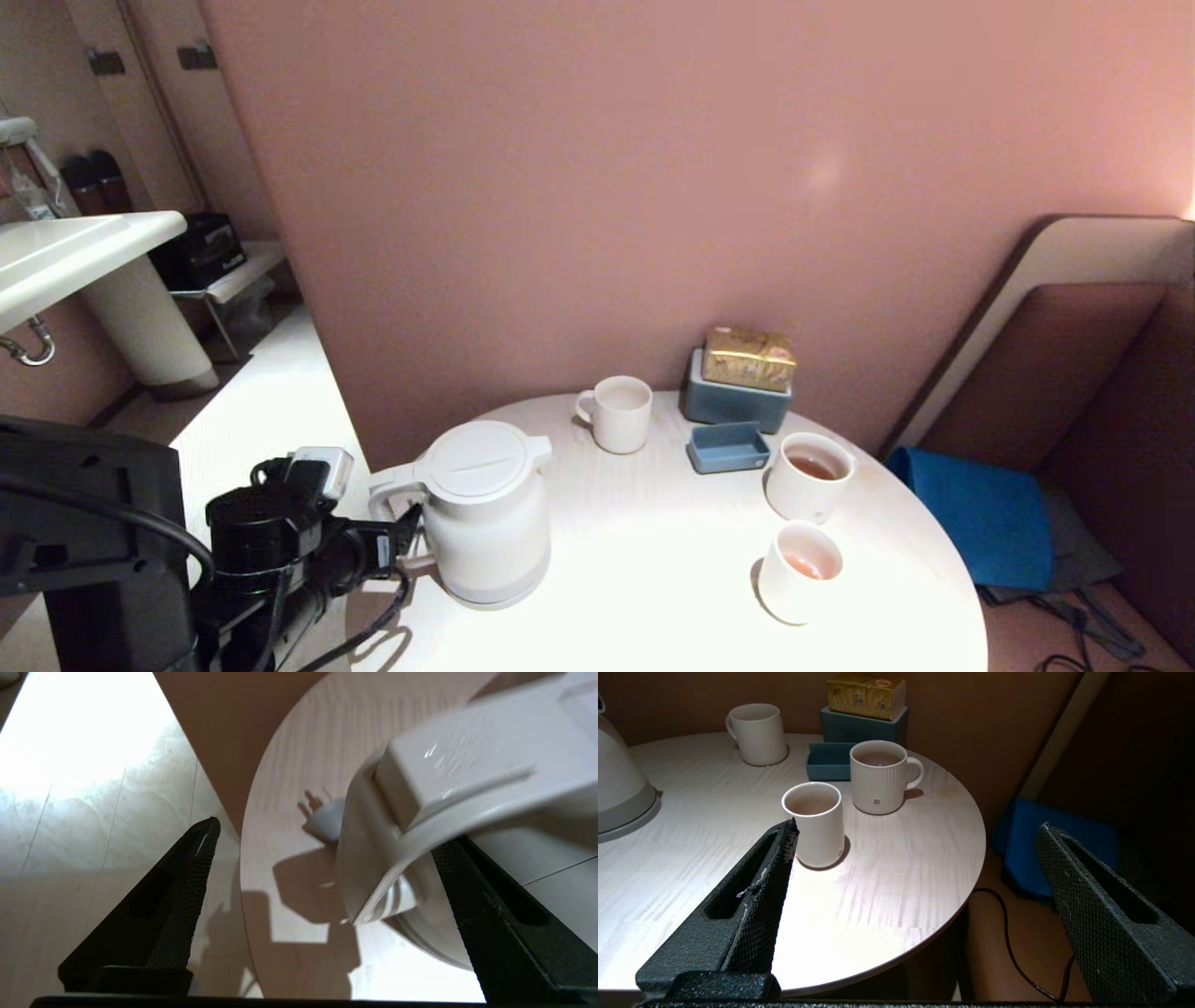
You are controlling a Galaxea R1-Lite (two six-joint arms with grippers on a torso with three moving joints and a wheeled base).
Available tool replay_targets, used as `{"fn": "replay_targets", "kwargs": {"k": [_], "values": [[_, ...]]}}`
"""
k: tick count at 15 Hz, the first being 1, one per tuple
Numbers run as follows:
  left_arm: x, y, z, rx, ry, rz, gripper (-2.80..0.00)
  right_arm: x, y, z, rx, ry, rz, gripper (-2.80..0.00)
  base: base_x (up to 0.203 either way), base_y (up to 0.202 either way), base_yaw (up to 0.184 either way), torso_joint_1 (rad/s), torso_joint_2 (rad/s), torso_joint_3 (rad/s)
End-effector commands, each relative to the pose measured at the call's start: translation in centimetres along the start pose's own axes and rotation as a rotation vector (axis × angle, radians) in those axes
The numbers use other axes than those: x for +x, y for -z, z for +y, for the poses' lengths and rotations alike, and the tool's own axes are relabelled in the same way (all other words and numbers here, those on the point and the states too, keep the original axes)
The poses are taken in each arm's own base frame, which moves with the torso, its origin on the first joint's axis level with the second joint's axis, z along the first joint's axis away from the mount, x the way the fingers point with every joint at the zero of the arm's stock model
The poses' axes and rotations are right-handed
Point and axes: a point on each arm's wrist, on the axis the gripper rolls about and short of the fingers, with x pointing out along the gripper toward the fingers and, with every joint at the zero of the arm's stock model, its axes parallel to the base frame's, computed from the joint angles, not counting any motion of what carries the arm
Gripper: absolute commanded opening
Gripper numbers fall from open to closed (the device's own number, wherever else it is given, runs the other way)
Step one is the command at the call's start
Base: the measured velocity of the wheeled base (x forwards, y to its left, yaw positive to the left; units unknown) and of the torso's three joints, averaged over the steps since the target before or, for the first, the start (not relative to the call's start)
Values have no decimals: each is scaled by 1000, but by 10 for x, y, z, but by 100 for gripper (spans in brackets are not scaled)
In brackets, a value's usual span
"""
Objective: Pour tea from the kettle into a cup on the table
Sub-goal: Pick up the cup
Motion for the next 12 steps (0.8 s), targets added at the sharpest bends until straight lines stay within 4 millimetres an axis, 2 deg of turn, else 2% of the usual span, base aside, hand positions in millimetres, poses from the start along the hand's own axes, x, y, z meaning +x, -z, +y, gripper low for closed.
{"fn": "replay_targets", "kwargs": {"k": [1,6,12], "values": [[2,3,0,-2,-2,-10,0,0,0,0,0,0,1,0,0,0,0,0,0,0],[-10,10,5,7,-119,23,0,0,0,0,0,0,1,0,0,0,0,0,0,0],[-50,-4,14,-61,-113,-28,0,0,0,0,0,0,1,0,0,0,0,0,0,0]]}}
